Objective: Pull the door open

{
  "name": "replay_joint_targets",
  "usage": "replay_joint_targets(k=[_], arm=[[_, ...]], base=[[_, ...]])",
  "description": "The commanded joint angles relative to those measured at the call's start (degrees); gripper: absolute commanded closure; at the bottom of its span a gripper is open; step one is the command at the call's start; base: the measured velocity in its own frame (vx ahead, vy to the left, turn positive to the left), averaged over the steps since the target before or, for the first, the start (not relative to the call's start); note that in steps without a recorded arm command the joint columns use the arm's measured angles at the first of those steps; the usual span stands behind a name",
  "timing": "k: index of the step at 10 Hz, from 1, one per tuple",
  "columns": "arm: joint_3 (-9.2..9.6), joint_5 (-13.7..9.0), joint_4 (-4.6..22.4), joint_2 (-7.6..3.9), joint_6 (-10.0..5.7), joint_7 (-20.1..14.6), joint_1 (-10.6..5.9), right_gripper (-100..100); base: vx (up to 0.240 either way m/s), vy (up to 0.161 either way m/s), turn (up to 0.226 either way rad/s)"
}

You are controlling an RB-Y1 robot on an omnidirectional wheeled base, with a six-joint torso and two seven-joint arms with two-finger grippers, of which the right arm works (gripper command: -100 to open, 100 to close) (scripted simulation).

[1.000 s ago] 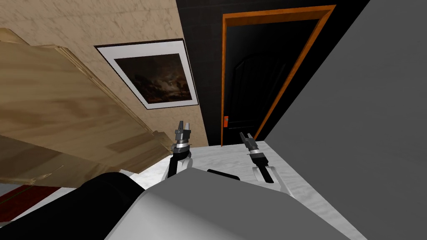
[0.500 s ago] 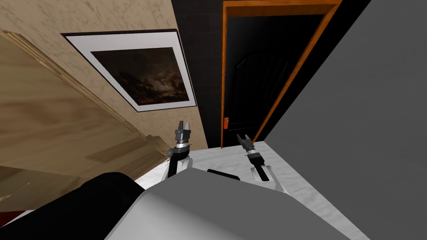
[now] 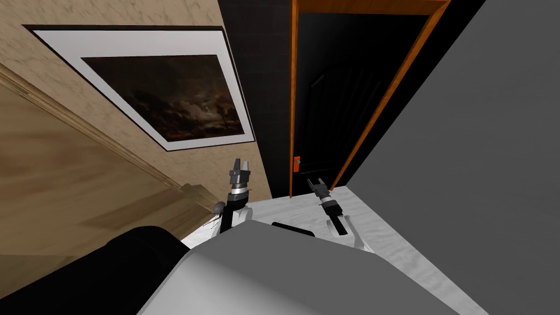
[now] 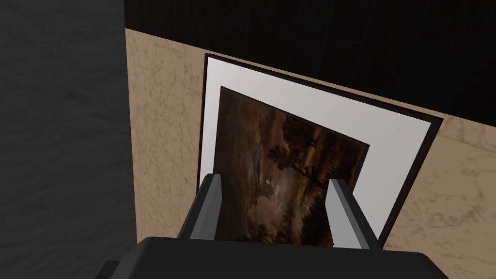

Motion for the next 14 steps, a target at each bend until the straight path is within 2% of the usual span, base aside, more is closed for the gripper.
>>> replay_joint_targets(k=[1, 6, 10, 11, 14], arm=[[0.06, 1.81, 2.01, 0.36, -0.09, 1.21, -0.92, -100], [0.57, 7.23, 6.82, 1.45, 0.12, 4.28, -2.88, -100], [0.82, 9.91, 9.18, 2.22, 0.22, 5.79, -3.85, -100], [0.76, 9.54, 8.97, 2.29, 0.18, 5.72, -3.74, -100], [-1.06, 6.12, 12.4, 0.63, 0.09, 7.89, -6.05, -100]], base=[[0.134, 0.064, -0.087], [0.174, 0.068, -0.083], [0.168, 0.045, -0.061], [0.075, 0.011, -0.008], [-0.065, 0.003, 0.141]])
